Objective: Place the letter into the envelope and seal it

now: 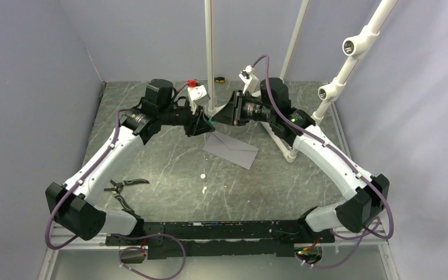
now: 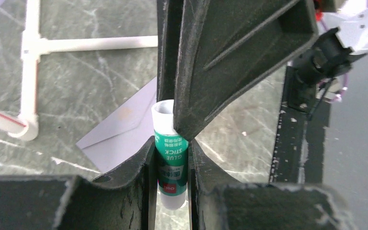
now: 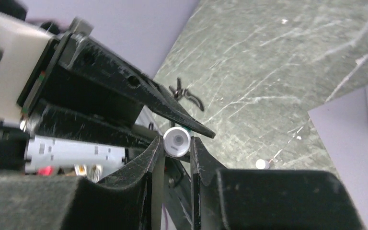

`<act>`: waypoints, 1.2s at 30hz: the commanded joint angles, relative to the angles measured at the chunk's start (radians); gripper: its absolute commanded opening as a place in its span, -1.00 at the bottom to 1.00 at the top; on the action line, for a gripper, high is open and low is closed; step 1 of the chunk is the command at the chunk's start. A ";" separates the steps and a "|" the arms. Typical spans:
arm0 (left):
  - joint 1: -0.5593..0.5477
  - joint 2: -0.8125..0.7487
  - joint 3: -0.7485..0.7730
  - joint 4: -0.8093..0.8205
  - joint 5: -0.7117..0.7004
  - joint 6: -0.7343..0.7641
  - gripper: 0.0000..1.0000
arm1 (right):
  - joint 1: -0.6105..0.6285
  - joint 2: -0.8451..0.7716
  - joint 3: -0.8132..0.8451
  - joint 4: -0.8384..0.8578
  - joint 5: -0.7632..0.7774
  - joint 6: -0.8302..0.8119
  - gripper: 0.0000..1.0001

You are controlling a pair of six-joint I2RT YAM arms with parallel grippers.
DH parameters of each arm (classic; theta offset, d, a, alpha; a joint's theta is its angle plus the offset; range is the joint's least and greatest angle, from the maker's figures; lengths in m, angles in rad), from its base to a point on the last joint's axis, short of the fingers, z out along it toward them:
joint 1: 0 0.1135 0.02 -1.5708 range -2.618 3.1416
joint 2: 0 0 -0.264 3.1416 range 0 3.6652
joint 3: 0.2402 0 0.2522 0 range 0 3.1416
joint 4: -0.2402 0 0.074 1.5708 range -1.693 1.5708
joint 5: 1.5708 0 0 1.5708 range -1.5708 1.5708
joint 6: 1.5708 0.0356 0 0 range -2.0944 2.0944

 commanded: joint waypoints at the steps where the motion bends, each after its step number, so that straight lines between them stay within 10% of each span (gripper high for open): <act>1: -0.014 0.019 -0.028 0.080 -0.016 0.023 -0.95 | 0.017 0.029 0.034 0.047 0.422 0.252 -1.00; 6: -0.014 0.016 -0.062 0.101 -0.035 0.015 -0.95 | 0.023 0.032 0.080 0.006 0.466 0.233 -0.89; 9: -0.012 0.014 -0.050 0.068 0.009 0.012 -0.95 | 0.014 0.004 0.055 0.054 0.300 0.062 0.16; 11: -0.009 0.011 -0.038 0.040 0.044 0.015 -0.95 | 0.002 -0.030 0.023 0.076 0.165 -0.078 0.36; 20: -0.007 -0.006 0.032 -0.065 0.194 0.020 -0.95 | -0.028 -0.083 0.016 -0.003 -0.169 -0.349 0.31; 36: -0.007 -0.044 -0.065 0.160 -0.241 -0.145 -0.95 | 0.054 0.071 0.153 -0.001 0.334 0.142 0.29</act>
